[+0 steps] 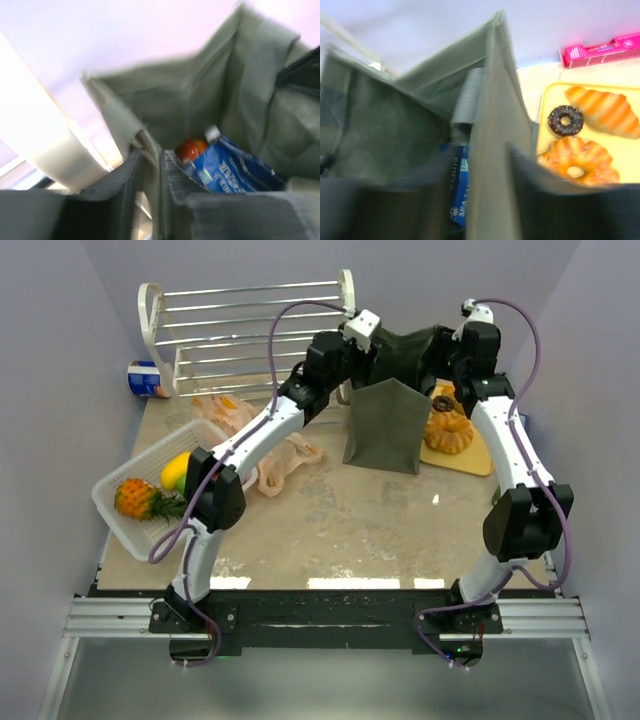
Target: Place the mixed food into the grocery bags and tie them
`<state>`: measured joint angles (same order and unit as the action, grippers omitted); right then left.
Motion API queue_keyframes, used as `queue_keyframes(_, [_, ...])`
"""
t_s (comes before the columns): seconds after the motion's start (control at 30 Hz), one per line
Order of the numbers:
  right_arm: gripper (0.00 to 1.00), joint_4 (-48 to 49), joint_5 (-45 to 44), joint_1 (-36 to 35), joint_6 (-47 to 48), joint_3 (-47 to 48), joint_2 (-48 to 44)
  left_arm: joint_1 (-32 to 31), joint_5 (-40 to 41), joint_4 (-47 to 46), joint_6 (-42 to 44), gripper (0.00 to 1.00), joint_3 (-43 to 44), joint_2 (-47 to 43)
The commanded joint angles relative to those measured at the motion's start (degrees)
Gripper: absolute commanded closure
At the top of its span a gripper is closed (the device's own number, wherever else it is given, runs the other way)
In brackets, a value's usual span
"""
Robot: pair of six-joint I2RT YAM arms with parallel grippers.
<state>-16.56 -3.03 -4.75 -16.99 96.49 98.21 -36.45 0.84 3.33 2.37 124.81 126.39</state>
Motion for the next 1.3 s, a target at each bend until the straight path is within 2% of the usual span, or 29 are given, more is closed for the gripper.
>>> queue_keyframes(0.0, [0.22,0.57,2.85,0.1,2.39,4.23,-4.25,-0.46,-1.64,-13.07,2.1,0.28,-6.93,-9.48])
queue_keyframes(0.03, [0.18,-0.22,4.59,0.1,2.84,4.58,-4.96,-0.82,-1.2,-14.31,3.15,0.22,-8.78,-10.97])
queue_keyframes(0.07, [0.14,-1.97,4.87,0.1,3.1,4.93,-5.66,-0.73,-1.02,-15.02,3.34,0.12,-11.15,-13.25])
queue_keyframes(0.1, [0.08,-2.95,4.26,0.1,3.37,5.11,-6.71,-0.73,-0.76,-14.67,3.25,0.06,-11.87,-14.4])
queue_keyframes(0.13, [0.06,-4.7,1.91,0.01,3.46,6.85,-8.29,-0.73,0.81,-13.89,2.99,0.02,-12.4,-15.55])
queue_keyframes(0.17, [0.06,-8.19,-0.55,-0.08,3.37,7.57,-9.35,-0.73,1.61,-13.1,2.99,0.0,-14.75,-18.25])
queue_keyframes(0.23, [0.06,-8.58,-0.58,-0.08,3.9,6.53,-13.46,-0.64,2.58,-13.96,3.08,0.0,-18.97,-21.95])
queue_keyframes(0.27, [0.06,-7.27,1.86,-0.08,3.9,5.65,-14.79,-0.73,2.67,-15.27,3.16,0.0,-23.34,-25.63])
queue_keyframes(0.33, [0.07,-6.3,4.77,-0.78,3.2,3.98,-17.08,-0.64,2.5,-15.03,3.34,0.0,-26.8,-28.99])
queue_keyframes(0.4, [0.09,-6.47,6.1,-5.16,4.06,3.62,-18.93,-0.38,1.36,-12.31,3.08,0.0,-29.97,-32.86])
queue_keyframes(0.47, [0.09,-7.95,2.87,-16.12,7.65,3.97,-18.5,0.67,1.27,-8.72,1.07,0.0,-32.78,-36.38])
queue_keyframes(0.53, [0.09,-6.92,-0.05,-26.73,8.38,2.67,-17.62,6.28,-0.48,-5.37,-7.87,0.0,-35.41,-39.79])
queue_keyframes(0.57, [0.11,-5.52,-0.05,-29.93,7.68,1.17,-17.01,9.17,-5.62,-3.44,-11.3,0.0,-37.0,-41.21])
queue_keyframes(0.6, [0.11,-3.94,-1.35,-33.18,7.76,-2.06,-16.83,15.03,-8.02,-3.42,-16.56,0.0,-39.1,-44.53])
queue_keyframes(0.63, [0.11,-1.92,-2.67,-39.39,8.03,-3.22,-16.22,17.52,-12.14,-3.42,-17.83,0.0,-43.73,-46.21])
queue_keyframes(0.67, [0.11,-1.55,-3.56,-42.24,8.46,-4.02,-14.39,20.77,-12.44,-1.51,-16.97,0.0,-45.87,-47.88])
queue_keyframes(0.73, [0.1,-0.06,-2.43,-47.51,8.82,-5.77,-11.48,21.85,-8.52,0.52,-14.25,0.0,-51.91,-52.37])
queue_keyframes(0.83, [0.11,1.43,0.74,-48.77,6.02,-8.59,-5.94,22.56,-4.81,-1.82,-9.76,0.0,-61.22,-58.08])
queue_keyframes(0.93, [0.13,3.71,2.83,-48.77,3.29,-11.4,-1.63,22.91,-2.43,-4.65,-9.05,0.0,-66.27,-61.35])
queue_keyframes(1.13, [0.25,5.04,2.85,-46.67,1.35,-11.23,7.41,22.91,-5.22,-0.96,-9.49,0.0,-64.96,-60.21])
queue_keyframes(1.27, [0.3,9.78,9.06,-42.72,-0.93,-13.16,10.15,22.91,-7.43,-1.22,-8.97,0.0,-65.31,-59.68])
